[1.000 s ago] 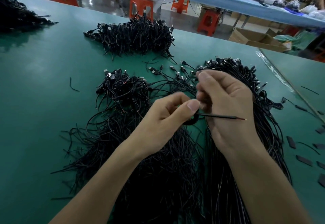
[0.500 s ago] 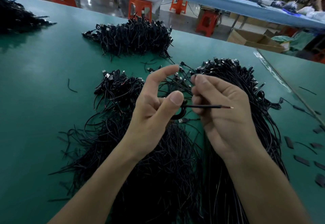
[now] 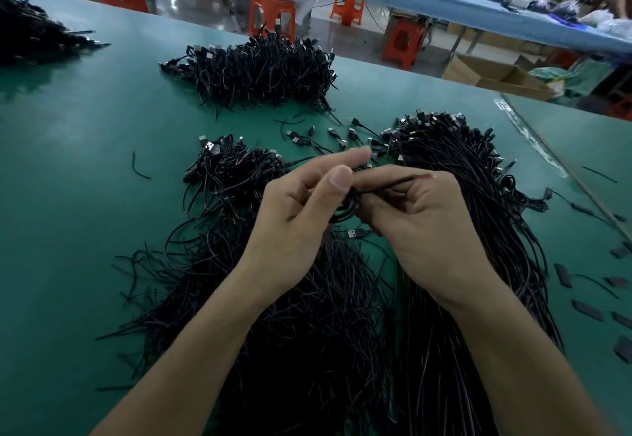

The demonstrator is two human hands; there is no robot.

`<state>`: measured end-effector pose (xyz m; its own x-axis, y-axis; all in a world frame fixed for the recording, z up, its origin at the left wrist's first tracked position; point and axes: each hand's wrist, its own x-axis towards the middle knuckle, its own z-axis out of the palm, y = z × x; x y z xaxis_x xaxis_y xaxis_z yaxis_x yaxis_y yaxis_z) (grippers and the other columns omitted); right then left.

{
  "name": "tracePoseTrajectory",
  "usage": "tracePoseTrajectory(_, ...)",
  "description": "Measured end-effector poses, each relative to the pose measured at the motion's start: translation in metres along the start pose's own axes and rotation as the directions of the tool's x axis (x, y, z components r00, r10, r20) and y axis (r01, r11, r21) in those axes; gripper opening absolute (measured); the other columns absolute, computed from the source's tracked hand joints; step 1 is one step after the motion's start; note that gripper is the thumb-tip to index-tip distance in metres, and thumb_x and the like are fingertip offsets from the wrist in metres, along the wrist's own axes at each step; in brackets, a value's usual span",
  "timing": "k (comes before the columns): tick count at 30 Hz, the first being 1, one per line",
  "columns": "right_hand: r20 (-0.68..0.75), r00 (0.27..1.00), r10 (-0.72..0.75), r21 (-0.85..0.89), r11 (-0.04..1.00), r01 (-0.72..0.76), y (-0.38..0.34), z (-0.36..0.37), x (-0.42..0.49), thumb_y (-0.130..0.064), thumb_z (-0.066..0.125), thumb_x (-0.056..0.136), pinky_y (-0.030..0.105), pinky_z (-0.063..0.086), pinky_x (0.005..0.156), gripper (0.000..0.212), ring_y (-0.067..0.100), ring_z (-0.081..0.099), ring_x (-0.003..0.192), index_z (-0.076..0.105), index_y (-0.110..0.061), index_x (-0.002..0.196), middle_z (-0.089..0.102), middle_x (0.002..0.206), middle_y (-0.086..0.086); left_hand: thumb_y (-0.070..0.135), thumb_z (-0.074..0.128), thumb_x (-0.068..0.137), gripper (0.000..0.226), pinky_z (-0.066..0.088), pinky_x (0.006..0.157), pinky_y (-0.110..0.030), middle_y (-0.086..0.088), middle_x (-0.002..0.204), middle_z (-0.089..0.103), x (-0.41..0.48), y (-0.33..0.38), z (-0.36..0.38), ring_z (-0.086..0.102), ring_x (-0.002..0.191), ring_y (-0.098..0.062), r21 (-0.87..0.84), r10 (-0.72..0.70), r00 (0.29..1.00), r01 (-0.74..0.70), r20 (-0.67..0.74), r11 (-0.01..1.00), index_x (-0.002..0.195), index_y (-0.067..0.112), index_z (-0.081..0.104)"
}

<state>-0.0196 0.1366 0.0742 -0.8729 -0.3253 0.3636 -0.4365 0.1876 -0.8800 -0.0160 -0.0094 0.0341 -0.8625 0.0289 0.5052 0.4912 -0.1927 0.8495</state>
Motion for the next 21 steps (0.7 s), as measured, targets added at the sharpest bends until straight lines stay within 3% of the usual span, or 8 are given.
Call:
tracePoseTrajectory(2, -0.024, 0.999, -0.046, -0.01, 0.999, 0.046, 0.001, 0.001, -0.002, 0.001, 0.065, 0.089, 0.016, 0.053, 0.071, 0.027, 0.006, 0.07, 0.078, 0.075, -0.023, 0.093, 0.076, 0.085, -0.009, 0.032, 0.046, 0.1, 0.037, 0.034, 0.047, -0.008, 0.021, 0.057, 0.056, 0.002, 0.0, 0.0, 0.042, 0.044, 0.004, -0.011, -0.033, 0.999, 0.033, 0.012, 0.999, 0.124, 0.009, 0.063)
tracePoseTrajectory(5, -0.11, 0.994, 0.005, 0.087, 0.996, 0.004, 0.001, 0.003, 0.0, -0.003, 0.068, 0.09, 0.011, 0.048, 0.062, 0.013, 0.0, 0.062, 0.066, 0.075, -0.014, 0.091, 0.072, 0.075, -0.007, 0.025, 0.042, 0.102, 0.044, 0.037, 0.054, 0.0, 0.024, 0.063, 0.058, 0.001, 0.004, 0.002, 0.05, 0.051, 0.013, -0.021, 0.059, 0.996, -0.057, 0.07, 0.998, 0.136, -0.002, 0.048)
tracePoseTrajectory(6, -0.135, 0.99, 0.047, 0.118, 0.993, -0.031, 0.001, 0.003, 0.001, -0.008, 0.068, 0.09, 0.011, 0.046, 0.059, 0.009, -0.001, 0.058, 0.062, 0.074, -0.014, 0.089, 0.069, 0.071, -0.006, 0.031, 0.045, 0.1, 0.049, 0.035, 0.051, -0.001, 0.016, 0.061, 0.057, 0.0, 0.006, 0.003, 0.046, 0.047, 0.011, -0.031, 0.076, 0.993, -0.073, 0.094, 0.997, 0.138, 0.0, 0.046)
tracePoseTrajectory(8, -0.145, 0.981, 0.129, 0.189, 0.977, -0.101, 0.0, 0.003, 0.001, -0.018, 0.068, 0.09, 0.017, 0.043, 0.055, 0.007, 0.005, 0.05, 0.057, 0.074, -0.016, 0.087, 0.061, 0.065, 0.0, 0.044, 0.053, 0.095, 0.056, 0.024, 0.044, -0.007, -0.022, 0.059, 0.048, -0.001, 0.008, 0.003, 0.027, 0.04, 0.002, -0.05, 0.061, 0.99, -0.055, 0.127, 0.997, 0.143, 0.017, 0.044)
tracePoseTrajectory(13, -0.015, 0.966, 0.257, 0.476, 0.852, -0.219, -0.003, -0.006, 0.002, -0.028, 0.071, 0.08, 0.019, 0.042, 0.058, 0.011, 0.011, 0.047, 0.059, 0.077, -0.019, 0.083, 0.059, 0.068, 0.0, 0.042, 0.058, 0.092, 0.064, 0.021, 0.046, -0.008, 0.013, 0.052, 0.025, -0.002, 0.004, 0.0, 0.023, 0.043, 0.002, -0.083, 0.013, 0.986, 0.0, 0.166, 0.997, 0.148, 0.022, 0.035)
tracePoseTrajectory(17, 0.027, 0.979, 0.202, 0.35, 0.915, -0.198, 0.0, -0.006, 0.002, -0.026, 0.072, 0.08, 0.038, 0.043, 0.071, 0.01, 0.028, 0.052, 0.077, 0.079, -0.019, 0.084, 0.066, 0.078, 0.008, 0.036, 0.058, 0.096, 0.049, 0.022, 0.045, -0.02, -0.02, 0.056, 0.032, -0.002, 0.002, 0.001, 0.022, 0.047, -0.015, -0.069, -0.015, 0.99, 0.025, 0.137, 0.997, 0.142, 0.028, 0.043)
tracePoseTrajectory(19, 0.029, 0.985, 0.169, 0.295, 0.94, -0.17, 0.0, -0.005, 0.004, -0.023, 0.074, 0.082, 0.029, 0.045, 0.07, 0.008, 0.021, 0.059, 0.072, 0.078, -0.017, 0.082, 0.07, 0.074, 0.002, 0.033, 0.056, 0.1, 0.042, 0.035, 0.052, -0.022, -0.023, 0.065, 0.038, -0.001, 0.003, 0.002, 0.031, 0.061, -0.019, -0.057, -0.006, 0.989, 0.015, 0.145, 0.998, 0.14, 0.029, 0.044)
tracePoseTrajectory(21, 0.041, 0.995, 0.096, 0.193, 0.976, -0.102, -0.002, -0.006, 0.005, -0.021, 0.071, 0.081, 0.015, 0.049, 0.066, 0.015, 0.004, 0.066, 0.067, 0.075, -0.009, 0.086, 0.073, 0.072, -0.002, 0.035, 0.051, 0.098, 0.045, 0.048, 0.077, -0.018, -0.023, 0.081, 0.053, -0.002, 0.005, 0.002, 0.042, 0.08, -0.027, -0.045, 0.033, 0.986, -0.026, 0.164, 0.999, 0.141, 0.027, 0.042)
